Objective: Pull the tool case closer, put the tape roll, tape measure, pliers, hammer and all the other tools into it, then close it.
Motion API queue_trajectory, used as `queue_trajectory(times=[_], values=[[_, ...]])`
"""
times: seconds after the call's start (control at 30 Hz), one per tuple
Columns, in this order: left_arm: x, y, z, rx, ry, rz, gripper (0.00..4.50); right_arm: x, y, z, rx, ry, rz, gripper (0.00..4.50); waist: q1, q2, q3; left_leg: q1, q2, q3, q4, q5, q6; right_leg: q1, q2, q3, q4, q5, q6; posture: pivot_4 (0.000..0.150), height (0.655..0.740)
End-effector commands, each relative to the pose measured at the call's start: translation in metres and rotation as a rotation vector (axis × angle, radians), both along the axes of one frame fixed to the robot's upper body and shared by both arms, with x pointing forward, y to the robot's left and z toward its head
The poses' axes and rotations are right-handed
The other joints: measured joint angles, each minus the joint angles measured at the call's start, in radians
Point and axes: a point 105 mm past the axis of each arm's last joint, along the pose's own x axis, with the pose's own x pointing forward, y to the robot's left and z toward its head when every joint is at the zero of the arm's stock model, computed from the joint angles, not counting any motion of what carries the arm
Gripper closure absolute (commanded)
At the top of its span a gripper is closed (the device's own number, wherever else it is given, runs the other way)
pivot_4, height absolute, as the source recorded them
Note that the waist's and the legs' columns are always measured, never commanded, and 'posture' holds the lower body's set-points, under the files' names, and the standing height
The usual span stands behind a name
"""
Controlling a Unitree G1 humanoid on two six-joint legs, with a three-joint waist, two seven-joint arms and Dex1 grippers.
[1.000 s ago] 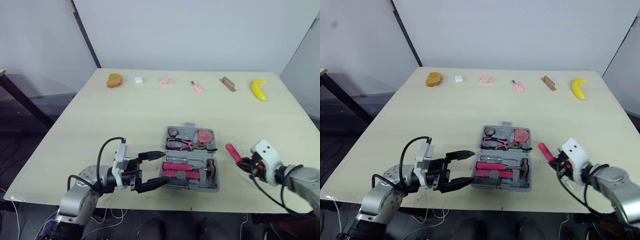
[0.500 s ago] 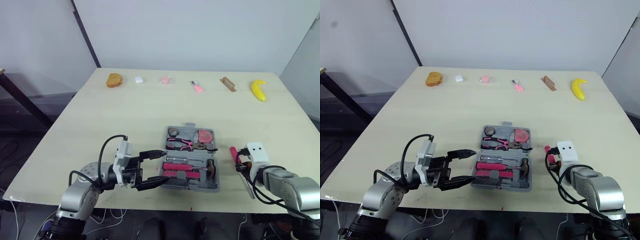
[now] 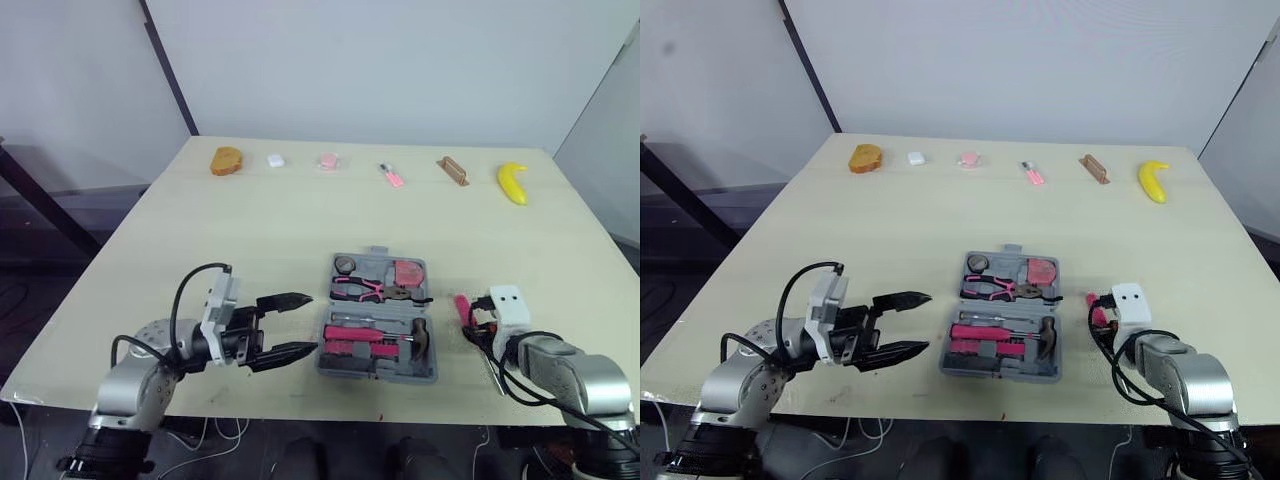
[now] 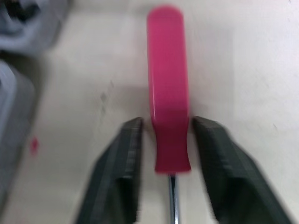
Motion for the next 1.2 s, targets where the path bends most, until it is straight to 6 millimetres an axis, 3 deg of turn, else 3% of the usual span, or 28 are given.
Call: queue_trajectory(times=[0.03,0.07,0.13,0.47,0.87,0.97,1.13,1.2], values=[[0.0,0.007,0.013,-0.025,-0.017,-0.011,0.0,-0.003,-0.001,0.013,0.041,-0.099,0.013,1.73,0.002,0.0,0.0,0.0,0.0,0.0,0.0,0.0,0.0,0.0,0.0,0.0,0.0,0.0,0.0,0.15,0.74],[0.001,0.007,0.014,-0.024,-0.02,-0.011,0.0,-0.006,-0.001,0.014,0.037,-0.114,0.024,0.97,0.004,0.0,0.0,0.0,0.0,0.0,0.0,0.0,0.0,0.0,0.0,0.0,0.0,0.0,0.0,0.15,0.74],[0.002,0.008,0.017,-0.025,-0.032,-0.013,0.0,-0.012,-0.003,0.014,0.015,-0.158,0.044,0.38,0.005,0.002,0.001,-0.001,0.0,0.0,-0.001,0.0,0.0,0.0,-0.001,-0.001,0.0,-0.001,0.001,0.15,0.74],[0.003,-0.005,0.023,0.001,-0.063,-0.101,0.0,-0.015,-0.004,0.001,-0.044,-0.346,0.049,0.38,-0.002,0.003,0.002,0.0,0.0,0.0,-0.001,0.0,0.0,0.0,0.0,0.0,0.0,-0.001,0.001,0.15,0.74],[0.002,-0.009,0.027,0.007,-0.066,-0.121,0.0,-0.023,-0.002,-0.011,-0.039,-0.363,0.01,0.38,0.0,0.003,0.002,0.0,0.0,0.0,-0.001,0.0,0.0,0.0,0.0,0.0,0.0,-0.001,0.001,0.15,0.74],[0.002,-0.011,0.027,0.007,-0.065,-0.125,0.0,-0.02,-0.002,-0.009,-0.031,-0.376,-0.001,1.29,0.0,0.003,0.002,0.0,0.0,0.0,-0.001,0.0,0.0,0.0,0.0,0.0,0.0,-0.001,0.001,0.15,0.74],[0.002,-0.013,0.027,0.008,-0.063,-0.137,0.0,-0.018,-0.001,-0.008,-0.025,-0.376,0.002,3.67,0.0,0.003,0.002,0.0,0.0,0.0,-0.001,0.0,0.0,0.0,-0.001,0.0,0.0,-0.001,0.001,0.15,0.74],[0.003,-0.013,0.027,0.006,-0.061,-0.137,0.0,-0.019,-0.001,-0.01,-0.021,-0.367,0.005,3.95,0.001,0.003,0.002,0.0,0.0,0.0,-0.001,0.0,0.0,0.0,0.0,0.0,0.0,-0.001,0.001,0.15,0.74]])
